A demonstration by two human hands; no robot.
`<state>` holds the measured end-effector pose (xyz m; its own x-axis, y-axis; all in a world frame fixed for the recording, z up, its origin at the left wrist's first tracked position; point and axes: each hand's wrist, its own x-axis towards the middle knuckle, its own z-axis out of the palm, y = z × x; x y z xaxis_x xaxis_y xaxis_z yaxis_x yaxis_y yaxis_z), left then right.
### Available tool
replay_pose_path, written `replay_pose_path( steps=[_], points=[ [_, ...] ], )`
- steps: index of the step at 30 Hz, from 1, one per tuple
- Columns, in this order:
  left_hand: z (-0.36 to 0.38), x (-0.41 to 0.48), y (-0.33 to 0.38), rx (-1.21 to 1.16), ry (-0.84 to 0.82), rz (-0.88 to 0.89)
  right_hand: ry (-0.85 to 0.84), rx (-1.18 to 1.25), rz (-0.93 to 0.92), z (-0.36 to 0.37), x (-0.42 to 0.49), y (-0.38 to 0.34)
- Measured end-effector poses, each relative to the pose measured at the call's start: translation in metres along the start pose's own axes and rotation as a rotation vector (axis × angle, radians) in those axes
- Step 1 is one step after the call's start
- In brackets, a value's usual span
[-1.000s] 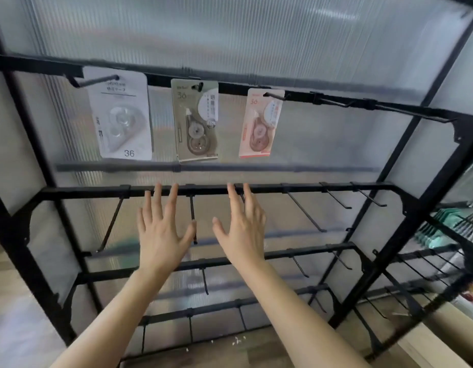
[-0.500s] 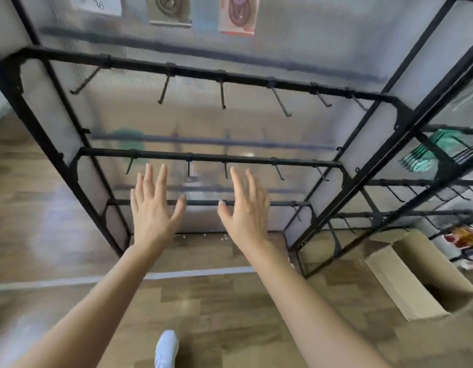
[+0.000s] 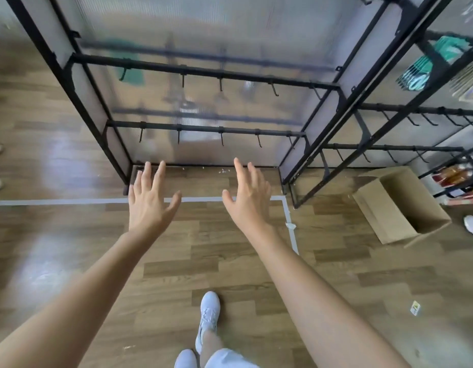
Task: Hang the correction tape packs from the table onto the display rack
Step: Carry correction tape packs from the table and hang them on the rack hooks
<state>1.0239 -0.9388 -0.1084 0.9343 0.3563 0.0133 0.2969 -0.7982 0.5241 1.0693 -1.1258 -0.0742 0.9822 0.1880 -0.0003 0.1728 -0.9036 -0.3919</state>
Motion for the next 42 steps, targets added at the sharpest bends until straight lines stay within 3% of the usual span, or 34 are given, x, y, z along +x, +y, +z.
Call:
replay_pose_path(
  steps=[8, 26, 42],
  points=[
    [0.007, -0.133, -0.037, 0.044, -0.093, -0.089, -0.158, -0.059, -0.008, 0.025, -0.122, 0.006],
    [0.01, -0.413, -0.084, 0.005, 0.06, -0.579, -0.475, -0.098, -0.461, 0.071, -0.309, -0.033],
    [-0.125, -0.67, -0.241, -0.022, 0.283, -0.918, -0.627, -0.104, -0.809, 0.147, -0.557, -0.232]
  ],
)
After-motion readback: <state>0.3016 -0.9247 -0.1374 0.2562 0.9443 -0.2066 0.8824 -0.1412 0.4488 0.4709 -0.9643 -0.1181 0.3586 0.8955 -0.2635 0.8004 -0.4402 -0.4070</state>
